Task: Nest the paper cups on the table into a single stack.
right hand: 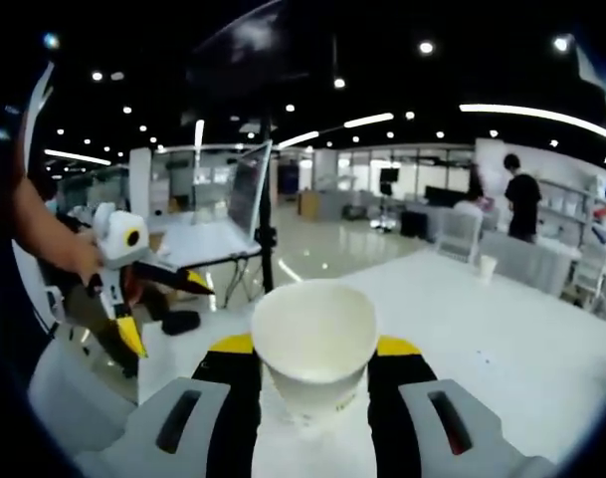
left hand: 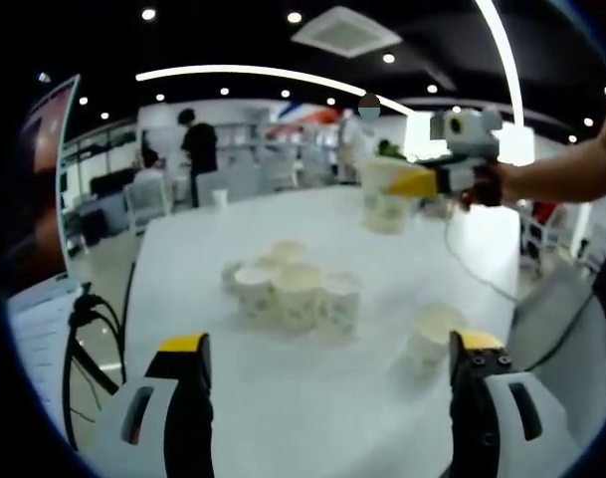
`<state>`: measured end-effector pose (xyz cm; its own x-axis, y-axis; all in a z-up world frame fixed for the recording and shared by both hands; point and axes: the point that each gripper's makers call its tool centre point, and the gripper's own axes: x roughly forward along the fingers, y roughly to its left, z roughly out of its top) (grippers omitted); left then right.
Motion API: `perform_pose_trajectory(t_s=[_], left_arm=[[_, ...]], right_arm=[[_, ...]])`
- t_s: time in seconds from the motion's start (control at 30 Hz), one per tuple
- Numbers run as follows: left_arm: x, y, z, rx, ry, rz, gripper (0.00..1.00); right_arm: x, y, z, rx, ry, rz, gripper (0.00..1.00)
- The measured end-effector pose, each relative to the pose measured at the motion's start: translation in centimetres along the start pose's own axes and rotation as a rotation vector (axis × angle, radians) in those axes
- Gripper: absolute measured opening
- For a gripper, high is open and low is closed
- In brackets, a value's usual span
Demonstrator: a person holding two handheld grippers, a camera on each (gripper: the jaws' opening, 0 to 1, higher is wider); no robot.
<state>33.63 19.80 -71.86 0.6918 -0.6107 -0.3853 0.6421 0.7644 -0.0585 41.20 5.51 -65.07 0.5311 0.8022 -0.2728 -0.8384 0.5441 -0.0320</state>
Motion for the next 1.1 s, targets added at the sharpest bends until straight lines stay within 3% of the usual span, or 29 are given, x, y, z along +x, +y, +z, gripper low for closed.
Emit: perform_pose_trajectory(t_s=[1.1], left_arm=[[0.4,-0.5,-0.3,-0.013,-0.004,0.000,0.98]], right_arm=[[-2.6,5.2,-1.3,0.026,-0.015,0.054,0.39]])
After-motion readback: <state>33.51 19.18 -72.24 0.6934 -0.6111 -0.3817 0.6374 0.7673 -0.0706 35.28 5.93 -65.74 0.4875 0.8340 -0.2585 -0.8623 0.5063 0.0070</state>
